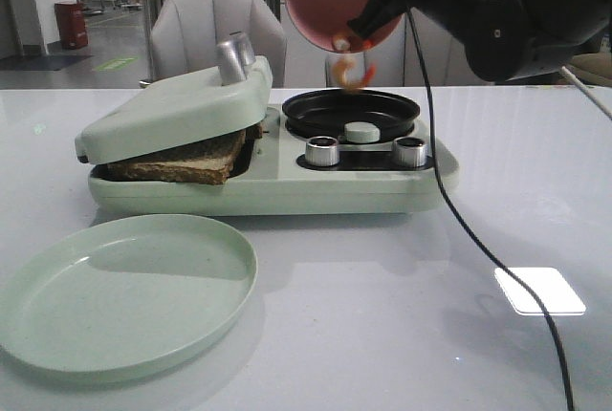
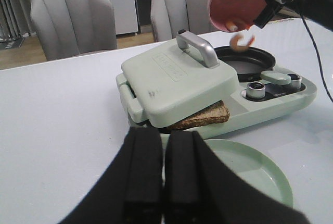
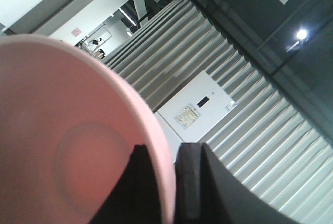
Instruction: Make breakfast with bread and shrimp
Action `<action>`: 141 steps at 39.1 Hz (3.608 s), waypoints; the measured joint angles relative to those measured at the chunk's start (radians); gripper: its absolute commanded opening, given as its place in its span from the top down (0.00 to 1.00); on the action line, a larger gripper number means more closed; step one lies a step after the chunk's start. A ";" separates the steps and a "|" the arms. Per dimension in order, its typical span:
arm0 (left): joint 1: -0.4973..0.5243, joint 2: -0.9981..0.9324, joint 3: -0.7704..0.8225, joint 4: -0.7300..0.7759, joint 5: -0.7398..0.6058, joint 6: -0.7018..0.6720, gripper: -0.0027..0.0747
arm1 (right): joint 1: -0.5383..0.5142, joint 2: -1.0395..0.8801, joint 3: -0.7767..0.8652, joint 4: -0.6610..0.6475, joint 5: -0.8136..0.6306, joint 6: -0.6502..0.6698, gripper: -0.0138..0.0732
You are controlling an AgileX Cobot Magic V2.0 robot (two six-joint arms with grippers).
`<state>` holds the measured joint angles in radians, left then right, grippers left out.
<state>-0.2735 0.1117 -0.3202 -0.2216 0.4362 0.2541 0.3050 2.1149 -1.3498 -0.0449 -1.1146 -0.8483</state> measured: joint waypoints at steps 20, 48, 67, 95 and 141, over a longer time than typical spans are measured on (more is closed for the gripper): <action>0.000 0.000 0.000 0.000 0.000 0.000 0.82 | 0.000 -0.014 0.000 0.388 0.076 0.250 0.68; 0.000 0.000 0.000 0.000 0.000 0.000 0.82 | -0.153 -0.476 0.000 0.431 1.528 0.499 0.68; 0.000 0.000 0.000 0.000 0.000 0.000 0.82 | -0.339 -0.356 0.004 0.332 1.866 0.546 0.68; 0.000 0.000 0.000 0.000 0.000 0.000 0.82 | -0.407 -0.228 0.096 0.338 1.806 0.550 0.39; 0.000 0.000 0.000 0.000 0.000 0.000 0.82 | -0.110 -1.295 0.566 0.349 1.425 0.542 0.30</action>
<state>-0.2735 0.1117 -0.3202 -0.2216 0.4362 0.2541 0.1953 0.8198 -0.7840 0.3042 0.3108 -0.3067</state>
